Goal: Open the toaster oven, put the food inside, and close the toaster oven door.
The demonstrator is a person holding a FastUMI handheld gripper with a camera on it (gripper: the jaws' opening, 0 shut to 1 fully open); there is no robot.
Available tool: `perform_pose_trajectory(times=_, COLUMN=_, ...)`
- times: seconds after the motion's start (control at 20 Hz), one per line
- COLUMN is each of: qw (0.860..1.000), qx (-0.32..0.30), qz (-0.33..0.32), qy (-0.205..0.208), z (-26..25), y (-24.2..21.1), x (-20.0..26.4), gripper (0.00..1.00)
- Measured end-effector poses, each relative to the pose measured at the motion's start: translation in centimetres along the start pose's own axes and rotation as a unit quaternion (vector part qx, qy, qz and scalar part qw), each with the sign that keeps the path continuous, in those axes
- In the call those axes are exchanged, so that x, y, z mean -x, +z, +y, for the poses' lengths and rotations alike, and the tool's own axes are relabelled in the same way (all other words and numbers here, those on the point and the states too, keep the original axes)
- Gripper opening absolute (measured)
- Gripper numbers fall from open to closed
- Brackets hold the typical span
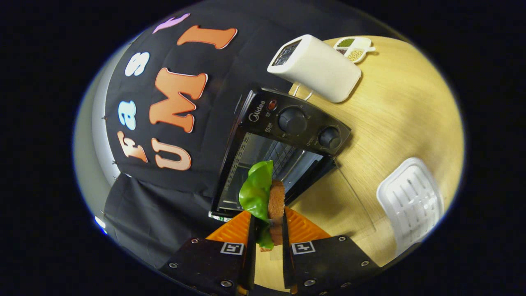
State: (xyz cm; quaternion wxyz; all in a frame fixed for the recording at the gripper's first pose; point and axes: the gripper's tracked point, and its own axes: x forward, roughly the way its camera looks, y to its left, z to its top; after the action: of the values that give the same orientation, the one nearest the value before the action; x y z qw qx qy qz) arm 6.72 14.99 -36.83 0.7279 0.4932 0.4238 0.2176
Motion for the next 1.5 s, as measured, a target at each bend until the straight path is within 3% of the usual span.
perform_pose_trajectory(times=0.35, qw=0.993, qx=-0.084, qz=-0.080, qy=0.036, z=0.7, y=1.1, x=-6.6, gripper=0.28)
perform_pose_trajectory(times=0.6, qw=0.987, qx=-0.122, qz=-0.108, qy=0.012, z=0.0, y=1.2, x=-9.9, gripper=0.28)
perform_pose_trajectory(times=0.9, qw=0.984, qx=-0.134, qz=-0.118, qy=-0.015, z=0.3, y=1.6, x=-10.4, gripper=0.37)
perform_pose_trajectory(times=1.0, qw=0.986, qx=-0.117, qz=-0.118, qy=-0.036, z=0.1, y=1.2, x=-10.2, gripper=0.50)
perform_pose_trajectory(times=1.25, qw=0.987, qx=-0.118, qz=-0.098, qy=-0.046, z=0.4, y=0.2, x=-10.2, gripper=0.96)
perform_pose_trajectory(times=1.5, qw=0.991, qx=-0.065, qz=-0.088, qy=-0.082, z=-0.7, y=-1.4, x=-7.6, gripper=0.98)
